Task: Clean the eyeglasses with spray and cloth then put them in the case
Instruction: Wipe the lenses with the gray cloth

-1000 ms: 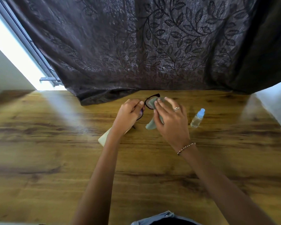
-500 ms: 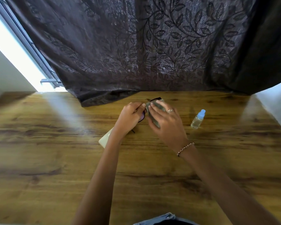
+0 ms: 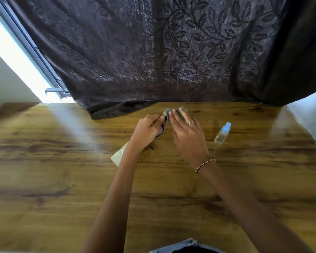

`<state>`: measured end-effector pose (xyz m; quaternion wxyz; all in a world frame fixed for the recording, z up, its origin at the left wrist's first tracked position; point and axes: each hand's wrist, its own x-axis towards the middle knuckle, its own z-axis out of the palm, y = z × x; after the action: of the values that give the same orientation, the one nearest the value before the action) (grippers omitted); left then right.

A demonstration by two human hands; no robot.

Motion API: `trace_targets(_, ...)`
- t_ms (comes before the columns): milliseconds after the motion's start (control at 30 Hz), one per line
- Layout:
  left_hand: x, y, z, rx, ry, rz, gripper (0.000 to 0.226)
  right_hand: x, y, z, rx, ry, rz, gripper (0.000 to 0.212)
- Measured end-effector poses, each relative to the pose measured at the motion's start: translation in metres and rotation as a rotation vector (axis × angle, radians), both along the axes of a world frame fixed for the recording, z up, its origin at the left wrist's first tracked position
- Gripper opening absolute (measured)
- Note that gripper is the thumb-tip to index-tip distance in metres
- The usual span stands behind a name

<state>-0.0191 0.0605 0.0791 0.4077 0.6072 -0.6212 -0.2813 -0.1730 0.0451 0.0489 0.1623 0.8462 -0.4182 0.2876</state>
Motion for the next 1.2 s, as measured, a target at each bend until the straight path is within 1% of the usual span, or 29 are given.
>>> trace_targets(100, 0.001, -0.002, 0.000, -0.021, 0.025, 0.014, 0.032, -0.003, 0.002, -0.002, 0.004, 0.016, -0.048, 0.048)
trace_targets(200, -0.002, -0.005, -0.003, 0.009, 0.005, 0.003, 0.033, -0.003, 0.010, -0.006, -0.024, 0.027, 0.026, 0.044)
trace_targets(267, -0.003, -0.005, -0.004, 0.019, -0.008, -0.008, 0.031, -0.005, 0.008, -0.006, -0.001, 0.020, 0.048, 0.041)
trace_targets(400, 0.003, 0.000, -0.002, -0.027, -0.017, 0.002, 0.030, -0.013, -0.004, 0.002, 0.038, -0.065, 0.001, 0.036)
trace_targets(433, 0.005, 0.001, -0.002, -0.036, -0.015, 0.014, 0.030, -0.015, -0.005, 0.002, 0.051, -0.101, 0.009, 0.034)
trace_targets(467, 0.007, 0.002, -0.002, -0.040, -0.015, 0.023, 0.030, -0.018, -0.004, 0.003, 0.096, -0.180, 0.024, 0.031)
trace_targets(567, 0.010, 0.004, -0.002, -0.030, -0.006, 0.038, 0.030, -0.026, 0.002, 0.008, 0.413, -0.576, -0.021, 0.022)
trace_targets(700, 0.009, 0.006, -0.002, -0.021, 0.019, 0.021, 0.027, -0.037, 0.000, -0.006, 0.984, -1.040, -0.165, 0.011)
trace_targets(767, 0.008, 0.007, -0.001, -0.021, 0.016, 0.009, 0.027, -0.043, -0.003, -0.017, 1.196, -1.170, -0.235, 0.014)
trace_targets(800, 0.007, 0.007, 0.000, -0.026, 0.011, 0.000, 0.026, -0.046, -0.005, -0.023, 1.270, -1.206, -0.281, 0.013)
trace_targets(867, 0.005, 0.008, 0.000, -0.045, 0.000, -0.015, 0.025, -0.051, -0.006, -0.034, 1.358, -1.219, -0.356, 0.012)
trace_targets(900, 0.004, 0.008, 0.000, -0.051, -0.009, -0.020, 0.025, -0.053, -0.006, -0.039, 1.368, -1.178, -0.383, 0.013)
trace_targets(933, 0.005, 0.007, -0.001, -0.055, -0.020, -0.026, 0.024, -0.056, -0.005, -0.043, 1.329, -1.063, -0.403, 0.016)
trace_targets(1000, 0.006, 0.006, -0.004, -0.054, -0.051, -0.037, 0.023, -0.060, -0.004, -0.048, 1.142, -0.774, -0.402, 0.026)
trace_targets(1033, 0.007, 0.005, -0.006, -0.053, -0.068, -0.043, 0.023, -0.061, -0.004, -0.048, 1.028, -0.698, -0.373, 0.032)
trace_targets(1133, 0.008, 0.004, -0.009, -0.084, -0.106, -0.079, 0.022, -0.060, -0.010, -0.037, 0.692, -0.678, -0.214, 0.047)
trace_targets(1200, 0.007, 0.004, -0.010, -0.114, -0.113, -0.104, 0.021, -0.057, -0.019, -0.023, 0.539, -0.603, -0.098, 0.052)
